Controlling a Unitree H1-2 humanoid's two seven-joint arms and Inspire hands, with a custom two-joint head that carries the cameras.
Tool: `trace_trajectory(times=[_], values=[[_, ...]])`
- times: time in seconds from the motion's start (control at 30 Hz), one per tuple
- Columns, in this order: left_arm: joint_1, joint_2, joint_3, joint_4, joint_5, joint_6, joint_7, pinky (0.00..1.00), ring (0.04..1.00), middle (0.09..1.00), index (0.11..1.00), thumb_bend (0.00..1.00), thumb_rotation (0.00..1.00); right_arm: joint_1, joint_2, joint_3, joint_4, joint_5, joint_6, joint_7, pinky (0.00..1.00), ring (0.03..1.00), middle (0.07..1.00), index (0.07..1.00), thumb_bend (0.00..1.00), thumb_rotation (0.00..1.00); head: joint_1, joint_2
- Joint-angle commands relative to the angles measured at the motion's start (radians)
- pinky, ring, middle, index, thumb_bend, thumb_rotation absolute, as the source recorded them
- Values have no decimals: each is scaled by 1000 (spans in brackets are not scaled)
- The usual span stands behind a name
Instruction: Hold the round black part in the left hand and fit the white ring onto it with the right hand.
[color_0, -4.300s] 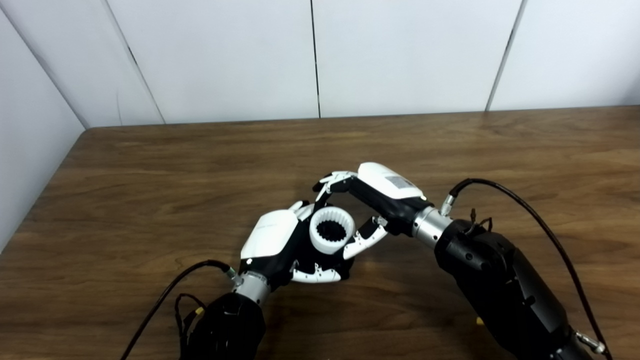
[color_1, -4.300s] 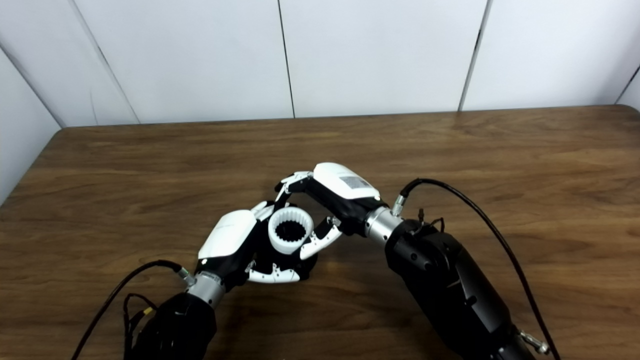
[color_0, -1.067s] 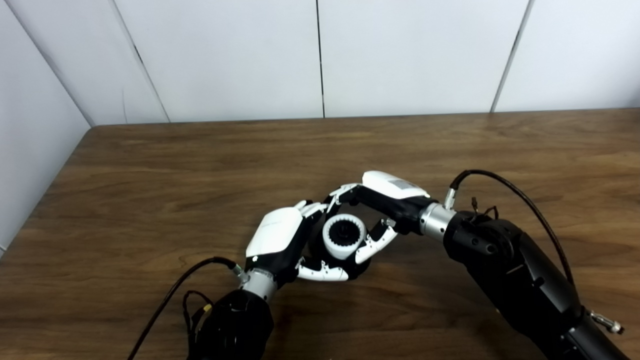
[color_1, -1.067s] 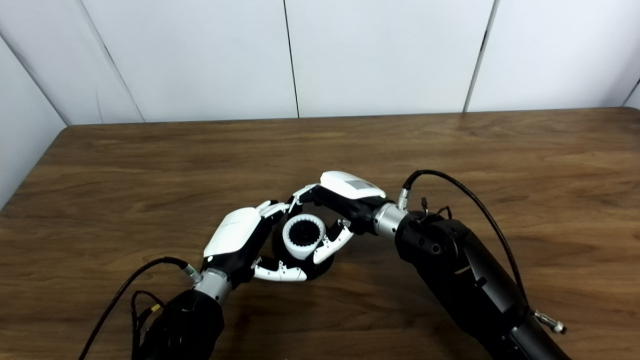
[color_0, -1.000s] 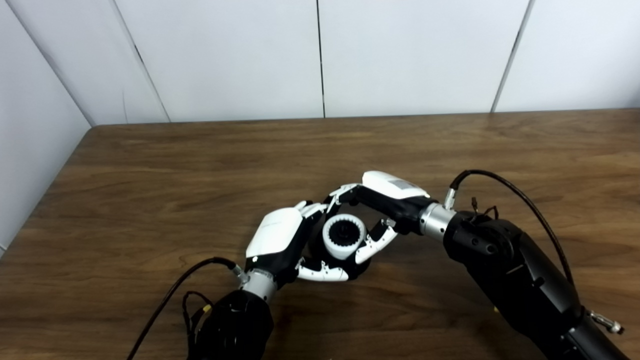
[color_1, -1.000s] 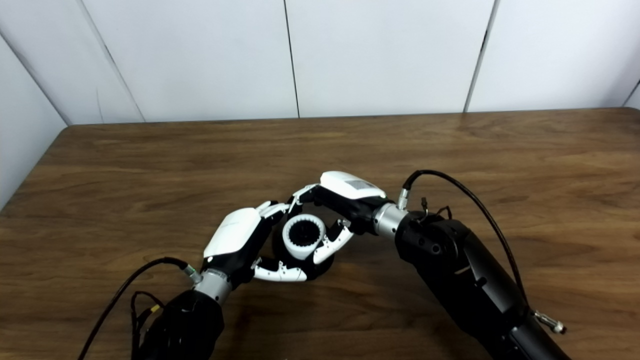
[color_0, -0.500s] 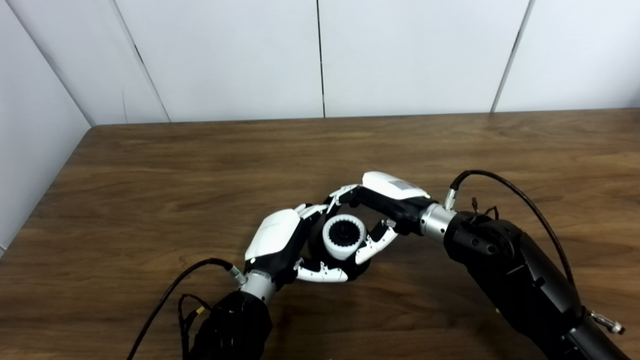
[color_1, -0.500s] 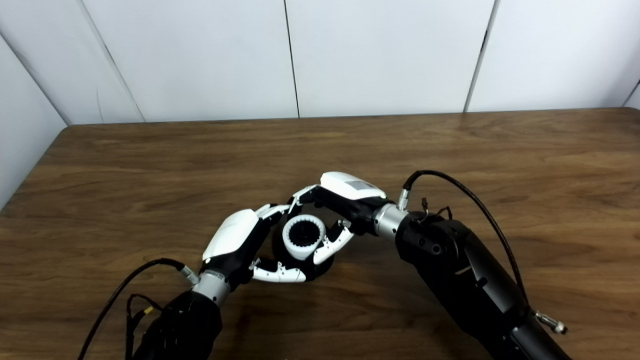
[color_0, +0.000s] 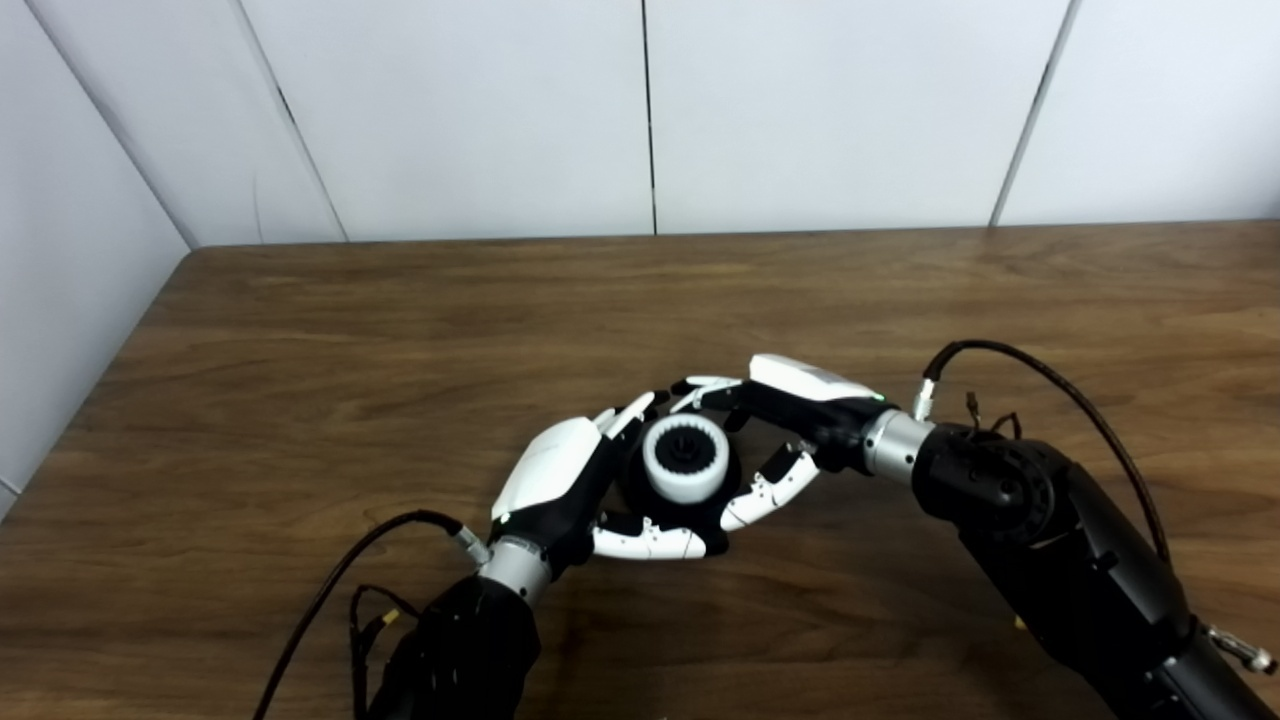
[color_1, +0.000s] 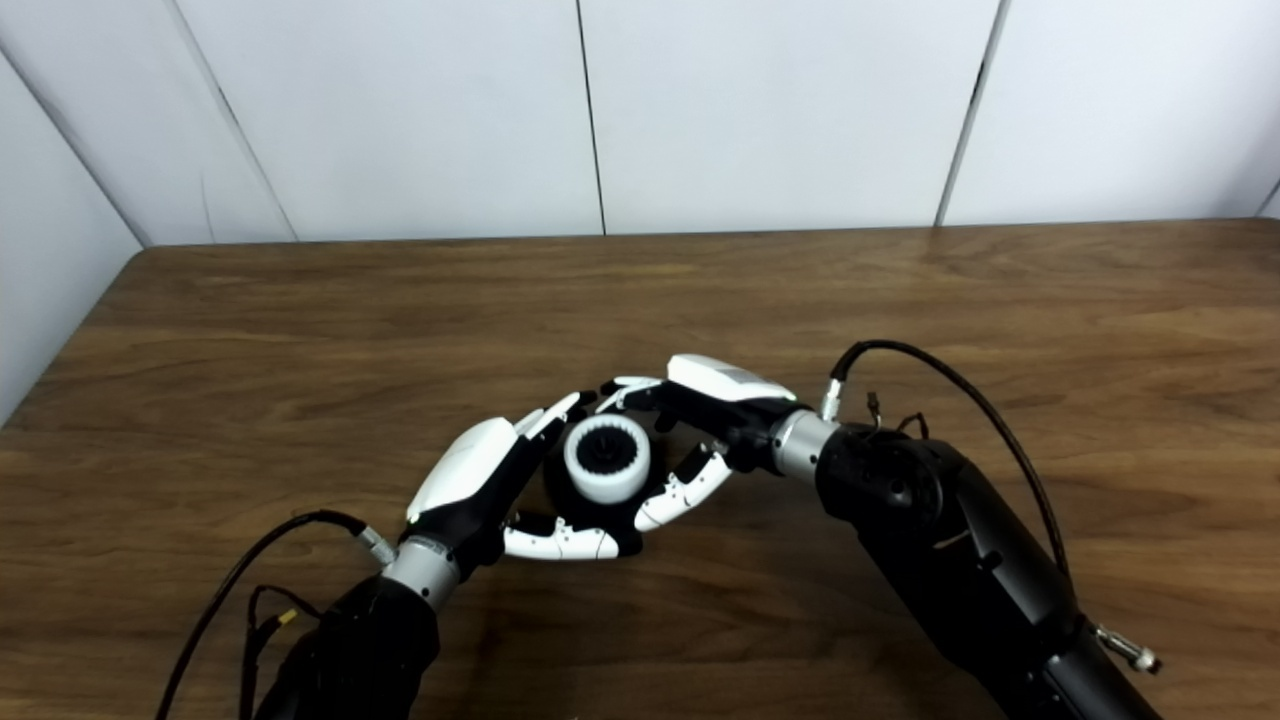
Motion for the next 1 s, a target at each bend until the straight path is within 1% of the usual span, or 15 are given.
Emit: trace_trajectory(times=[0.0, 0.07, 0.17, 0.23, 0.27, 0.33, 0.37, 0.4, 0.5, 0.57, 0.6, 0.67, 0.8, 0.87, 0.97], values=[[-9, -18, 16, -30, -47, -12, 20, 849, 966, 937, 992, 1000, 606, -22, 9, -39, -2, 40, 7, -11, 820, 935, 961, 973, 1000, 432, 1, 0], [-1, -28, 34, -35, -77, -17, 43, 858, 964, 939, 997, 1000, 627, -22, 15, -59, 11, 61, 0, -22, 827, 921, 953, 968, 1000, 476, 1, 0], [20, -50, 72, -34, -146, -56, 98, 850, 945, 932, 993, 998, 658, -4, 35, -120, 30, 140, -9, -40, 808, 905, 940, 952, 1000, 532, 1, -5], [36, -63, 96, -36, -190, -85, 131, 861, 941, 937, 998, 950, 772, 18, 54, -167, 27, 195, 18, -53, 791, 901, 937, 946, 1000, 585, 1, -9], [43, -69, 109, -37, -209, -97, 147, 877, 939, 941, 999, 894, 869, 32, 67, -196, 27, 233, 26, -61, 824, 920, 947, 946, 1000, 622, 3, -12], [55, -87, 135, -42, -246, -106, 173, 903, 943, 949, 1000, 851, 957, 57, 90, -240, 20, 286, 41, -77, 870, 940, 953, 945, 1000, 666, 3, -17], [60, -94, 147, -44, -263, -111, 186, 918, 946, 952, 1000, 827, 978, 71, 100, -256, 12, 300, 47, -90, 898, 946, 956, 945, 1000, 689, 5, -25], [63, -97, 155, -45, -274, -115, 194, 933, 950, 958, 1000, 782, 992, 80, 105, -265, 4, 307, 51, -99, 894, 939, 954, 943, 1000, 735, 6, -26], [71, -107, 178, -43, -298, -116, 228, 943, 954, 964, 999, 739, 999, 112, 124, -285, -13, 322, 43, -138, 875, 926, 951, 942, 980, 787, 11, -32], [75, -113, 194, -39, -317, -113, 249, 951, 969, 972, 1000, 729, 1000, 133, 135, -292, -29, 322, 53, -166, 871, 924, 944, 935, 838, 856, 10, -29], [76, -117, 203, -34, -333, -116, 258, 964, 978, 976, 1000, 718, 1000, 142, 140, -296, -35, 325, 59, -176, 869, 923, 945, 938, 788, 883, 11, -29], [77, -122, 215, -26, -357, -126, 272, 970, 982, 976, 1000, 703, 1000, 150, 148, -300, -39, 336, 63, -188, 855, 922, 948, 942, 746, 899, 12, -31], [74, -136, 240, -7, -400, -141, 308, 921, 971, 977, 1000, 675, 1000, 169, 181, -329, -33, 394, 52, -211, 860, 936, 961, 941, 573, 915, 6, -29], [70, -144, 256, 4, -426, -151, 324, 928, 969, 976, 999, 669, 1000, 177, 194, -340, -37, 412, 54, -228, 874, 942, 967, 940, 524, 937, 3, -30], [63, -168, 295, 23, -507, -163, 347, 965, 971, 974, 997, 682, 1000, 192, 220, -358, -47, 436, 66, -262, 906, 964, 980, 944, 485, 964, -7, -24]])
